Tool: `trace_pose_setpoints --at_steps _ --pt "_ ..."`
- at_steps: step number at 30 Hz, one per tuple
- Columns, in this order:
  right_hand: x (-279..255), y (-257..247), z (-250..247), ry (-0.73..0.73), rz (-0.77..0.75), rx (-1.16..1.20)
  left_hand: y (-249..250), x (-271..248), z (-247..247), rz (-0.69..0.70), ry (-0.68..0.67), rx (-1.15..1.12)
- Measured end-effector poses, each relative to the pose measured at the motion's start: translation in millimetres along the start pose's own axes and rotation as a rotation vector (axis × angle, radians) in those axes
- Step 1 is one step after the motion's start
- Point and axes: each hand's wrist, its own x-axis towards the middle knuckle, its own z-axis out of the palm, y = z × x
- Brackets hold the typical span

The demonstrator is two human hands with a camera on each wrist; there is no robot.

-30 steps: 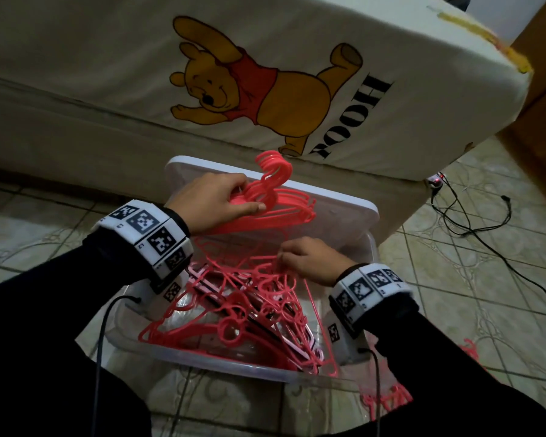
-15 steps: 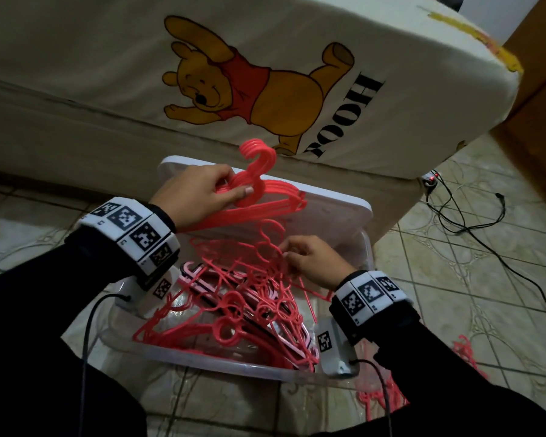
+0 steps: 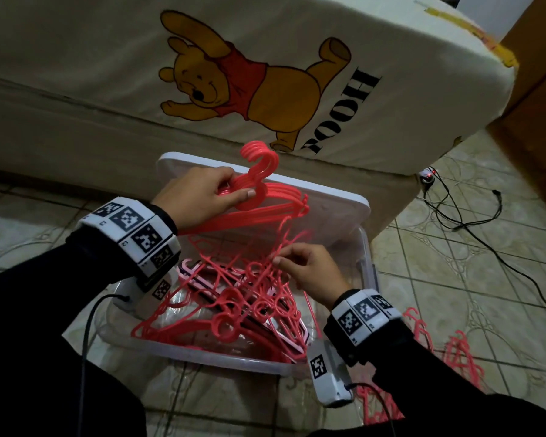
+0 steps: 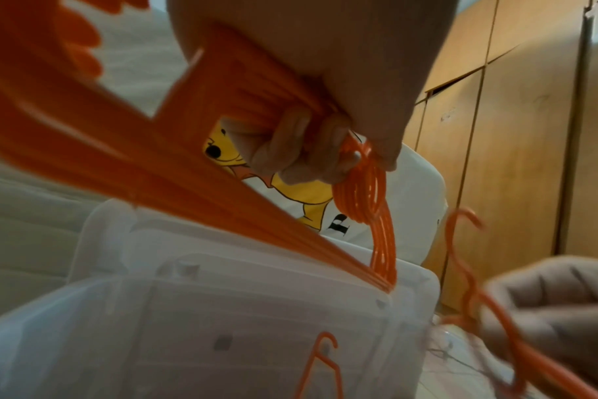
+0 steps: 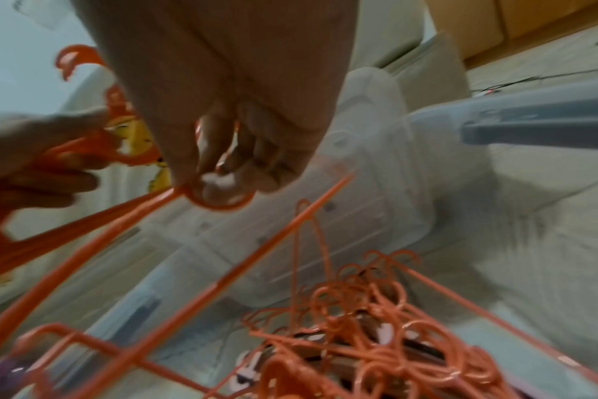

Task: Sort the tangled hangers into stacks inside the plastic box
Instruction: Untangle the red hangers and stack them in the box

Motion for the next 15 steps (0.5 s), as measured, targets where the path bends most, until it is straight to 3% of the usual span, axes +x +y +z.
trace_pose_setpoints --at_steps 8,15 --pt "1 -32 13 0.277 -0.248 0.041 5 -4 19 0.004 -0.02 -0.128" --pt "12 -46 15 0.371 -0.262 0.088 11 -9 33 0.015 -0.086 -0.132"
